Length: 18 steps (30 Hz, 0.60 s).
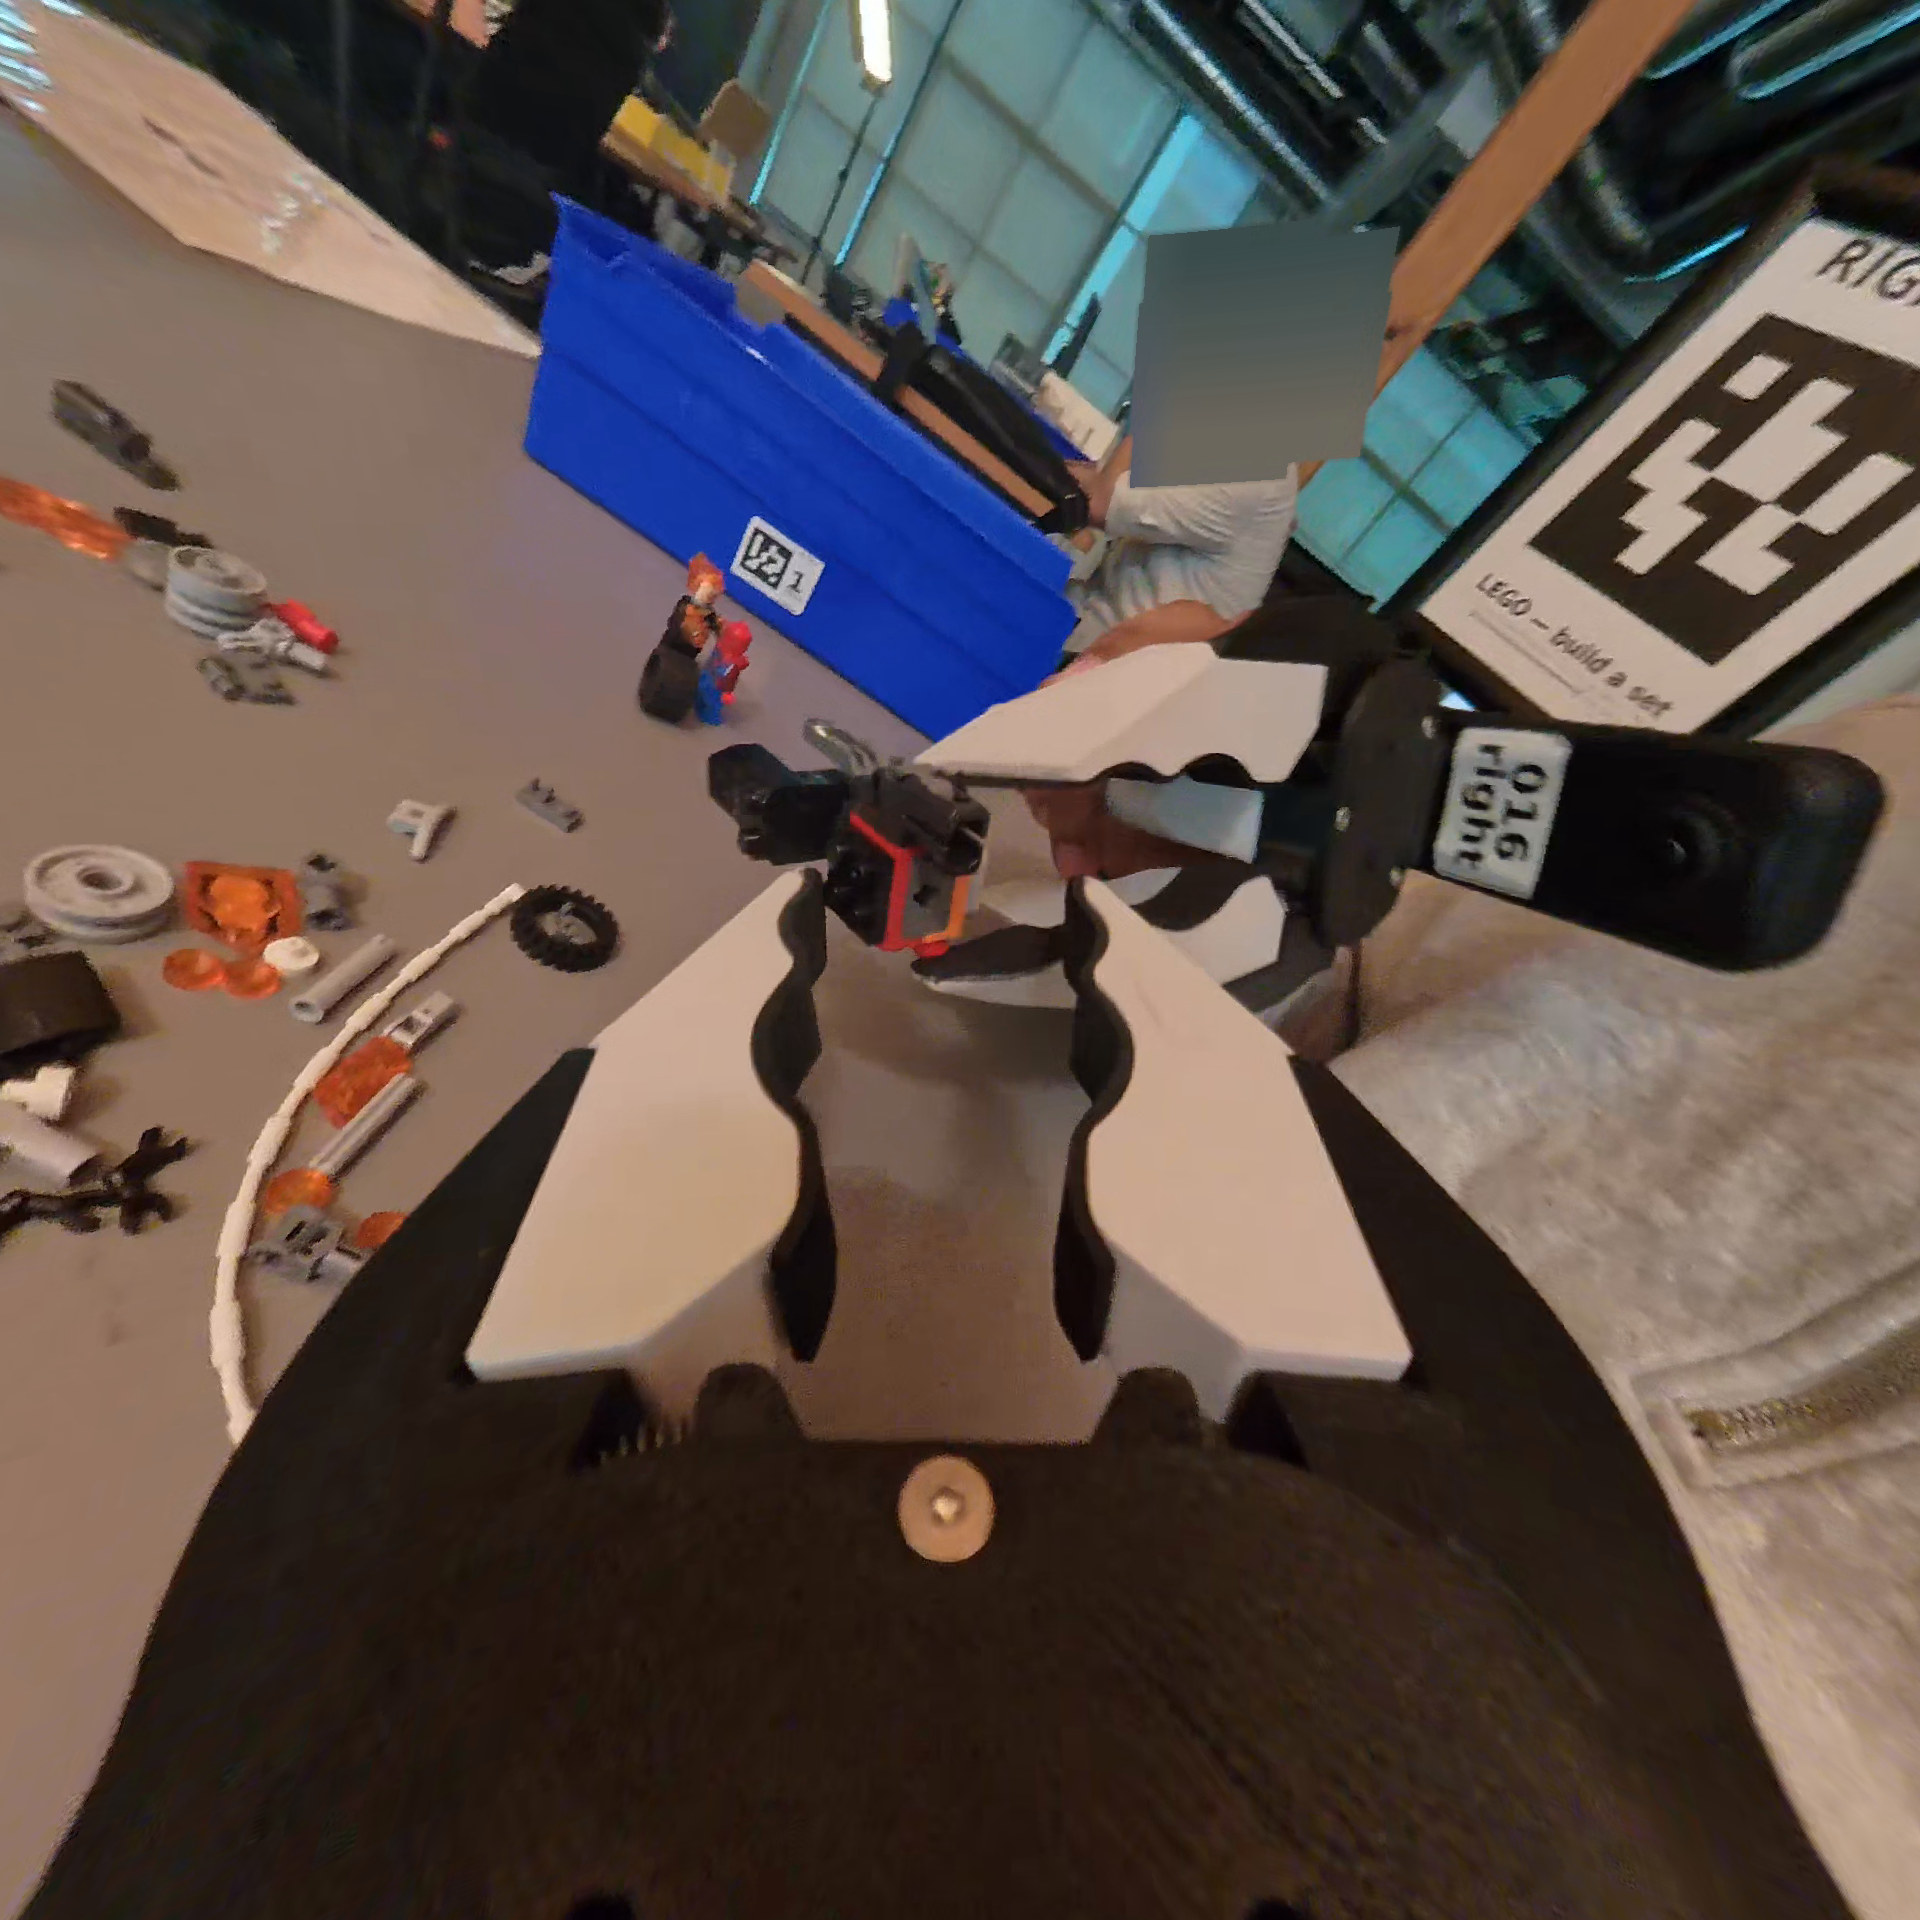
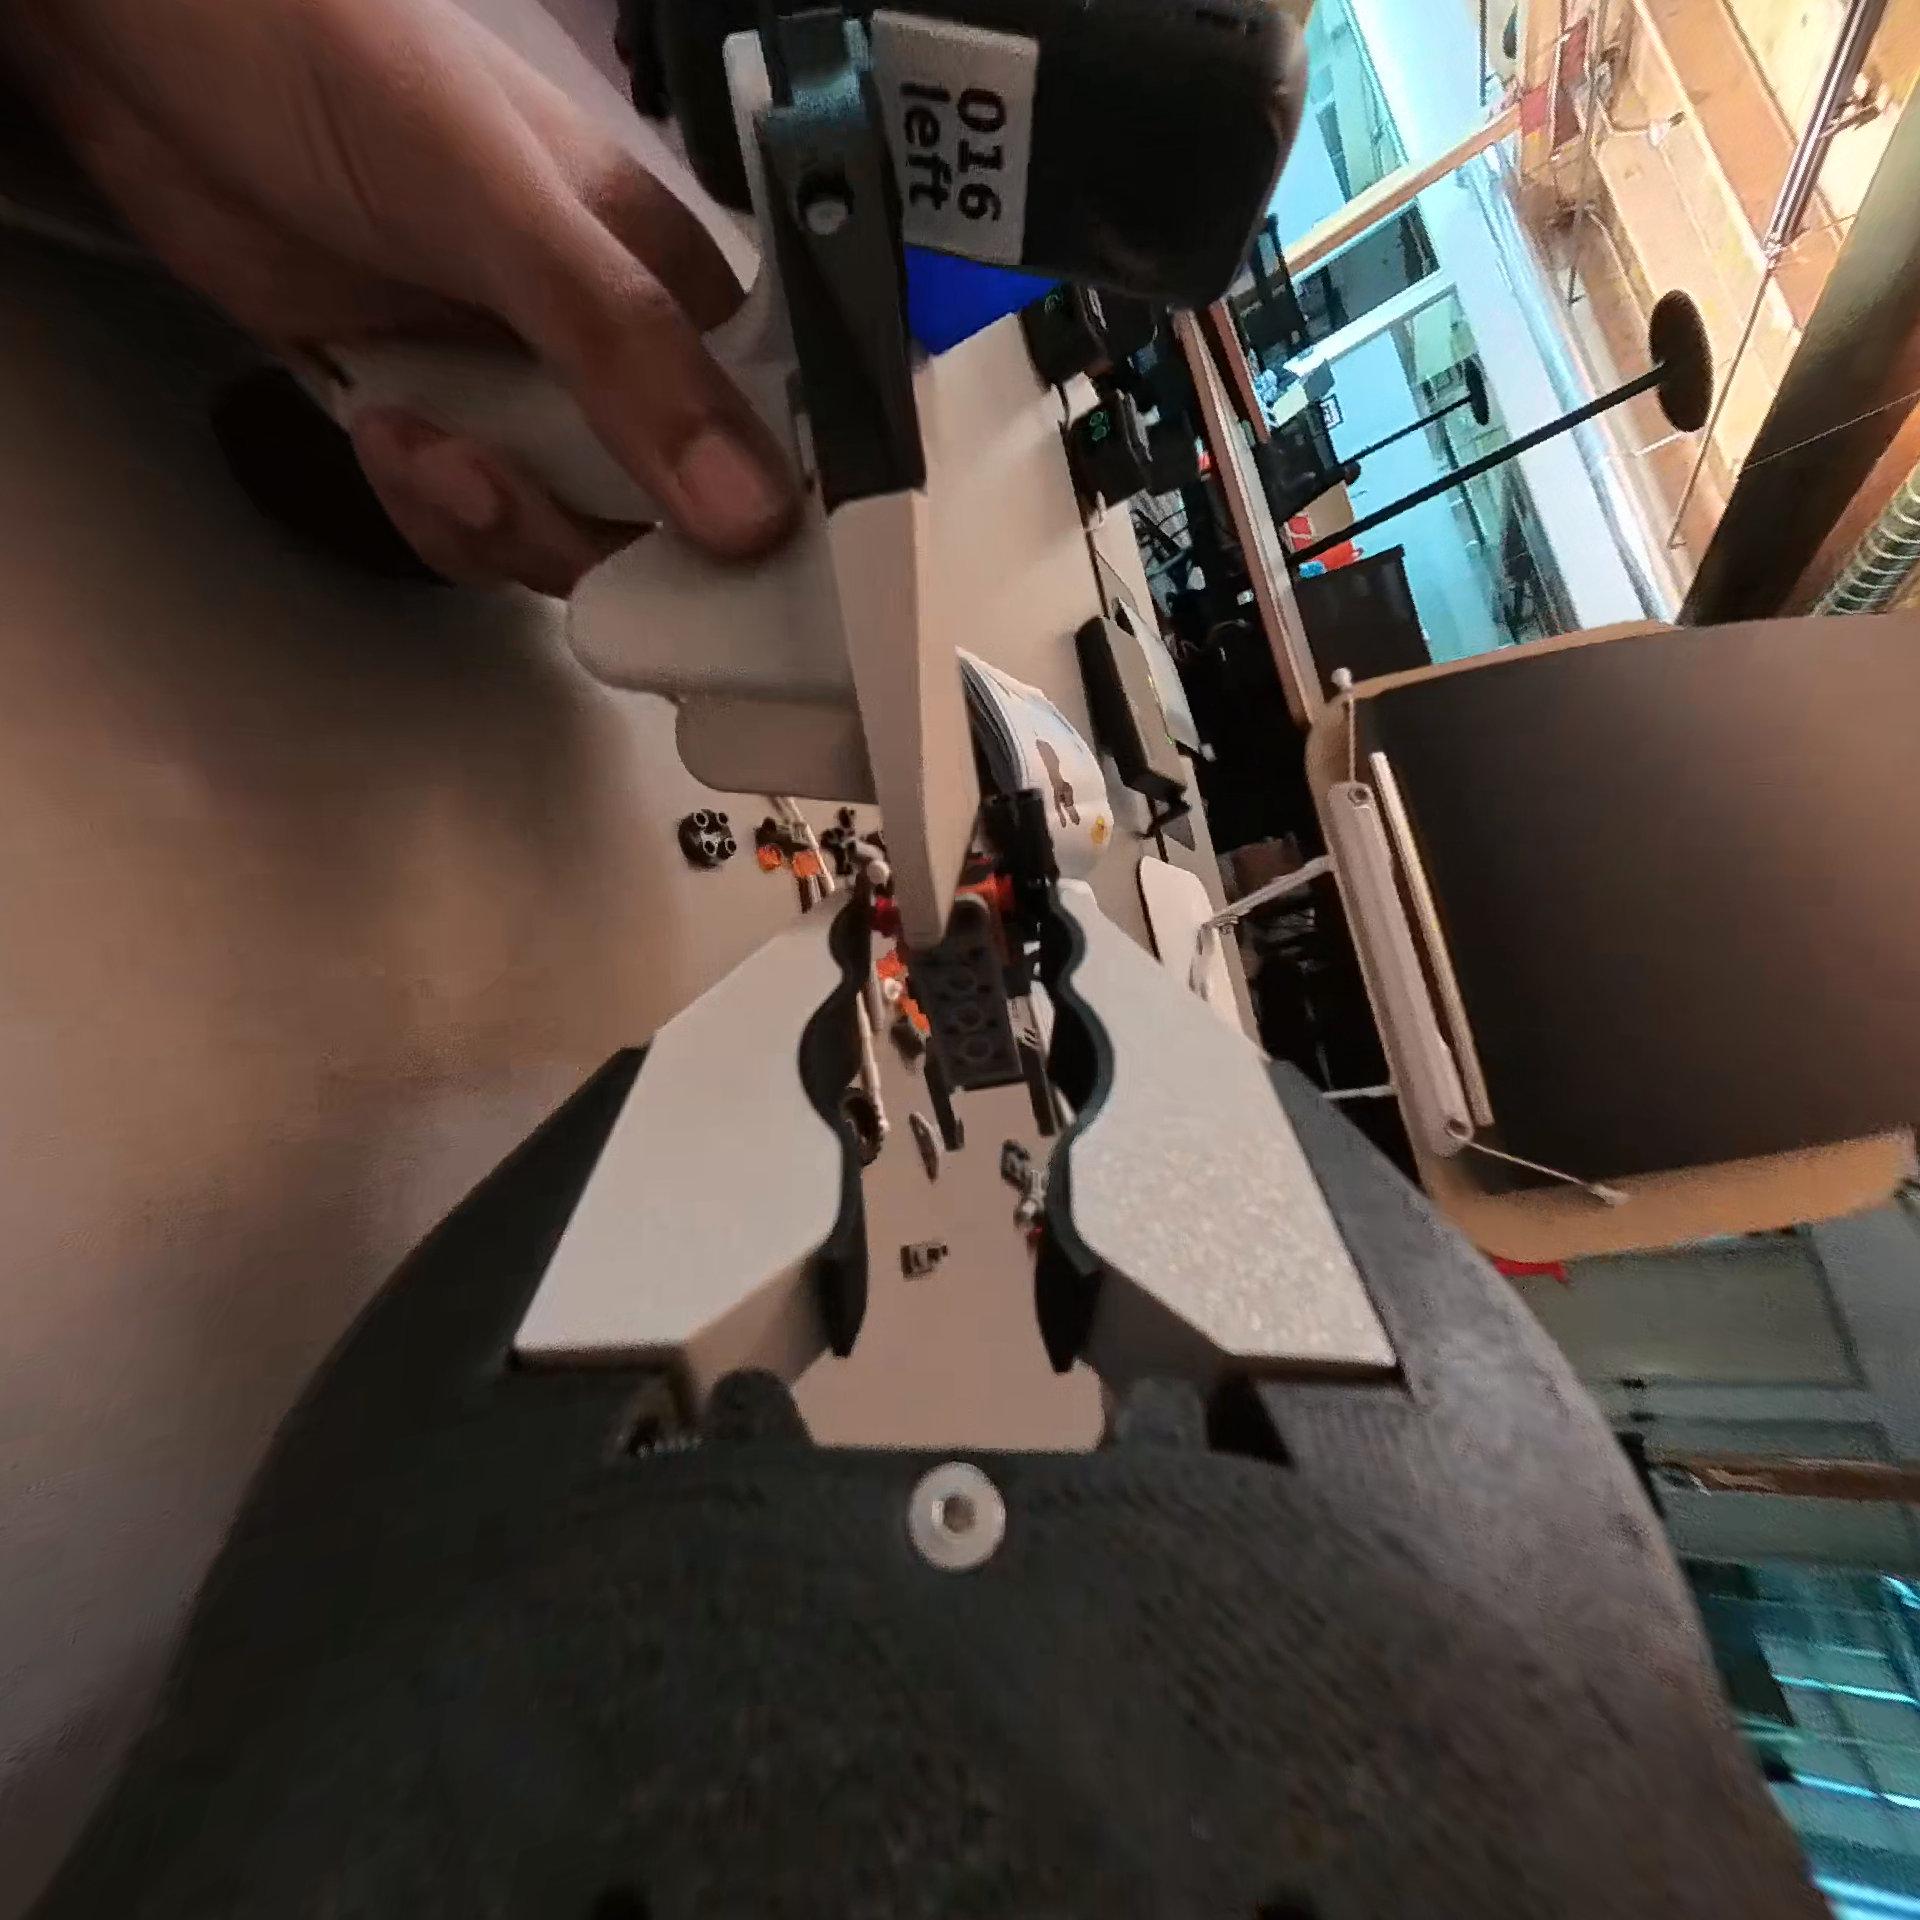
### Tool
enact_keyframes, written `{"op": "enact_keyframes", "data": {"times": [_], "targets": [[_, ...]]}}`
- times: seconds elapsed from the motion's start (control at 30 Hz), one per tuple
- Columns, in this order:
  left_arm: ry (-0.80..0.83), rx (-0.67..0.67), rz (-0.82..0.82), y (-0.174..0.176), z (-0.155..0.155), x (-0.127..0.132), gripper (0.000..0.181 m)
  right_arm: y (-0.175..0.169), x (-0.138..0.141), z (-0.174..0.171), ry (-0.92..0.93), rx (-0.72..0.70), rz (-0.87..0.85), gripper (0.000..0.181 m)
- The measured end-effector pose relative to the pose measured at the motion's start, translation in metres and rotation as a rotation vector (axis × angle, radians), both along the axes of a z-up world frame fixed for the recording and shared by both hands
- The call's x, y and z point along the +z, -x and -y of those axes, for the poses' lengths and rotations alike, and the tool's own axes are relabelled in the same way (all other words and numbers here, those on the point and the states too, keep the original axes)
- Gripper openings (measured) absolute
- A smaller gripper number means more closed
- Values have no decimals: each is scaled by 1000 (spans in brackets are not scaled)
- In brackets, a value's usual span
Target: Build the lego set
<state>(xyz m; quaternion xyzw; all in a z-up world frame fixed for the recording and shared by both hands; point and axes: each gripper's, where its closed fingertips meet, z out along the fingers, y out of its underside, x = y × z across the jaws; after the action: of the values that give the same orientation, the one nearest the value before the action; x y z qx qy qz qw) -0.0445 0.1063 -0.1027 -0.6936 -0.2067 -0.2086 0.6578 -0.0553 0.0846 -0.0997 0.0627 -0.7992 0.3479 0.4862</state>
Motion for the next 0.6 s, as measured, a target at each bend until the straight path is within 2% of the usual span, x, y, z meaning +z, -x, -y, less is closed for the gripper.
{"op": "enact_keyframes", "data": {"times": [0.13, 0.27, 0.37, 0.6], "targets": [[26, 52, 5, 7, 2, -4, 27, -1, 0, 8, -7, -7, -21, 31], [22, 41, 35, 7, 4, -5, 27, -1, 2, 9, 56, 3, 25, 32], [6, 24, 79, 7, 6, -5, 27, 2, 5, 4, 117, -5, 65, 43], [-38, -17, 200, 9, 8, -7, 28, 1, -3, 3, 156, 3, 214, 53]]}}
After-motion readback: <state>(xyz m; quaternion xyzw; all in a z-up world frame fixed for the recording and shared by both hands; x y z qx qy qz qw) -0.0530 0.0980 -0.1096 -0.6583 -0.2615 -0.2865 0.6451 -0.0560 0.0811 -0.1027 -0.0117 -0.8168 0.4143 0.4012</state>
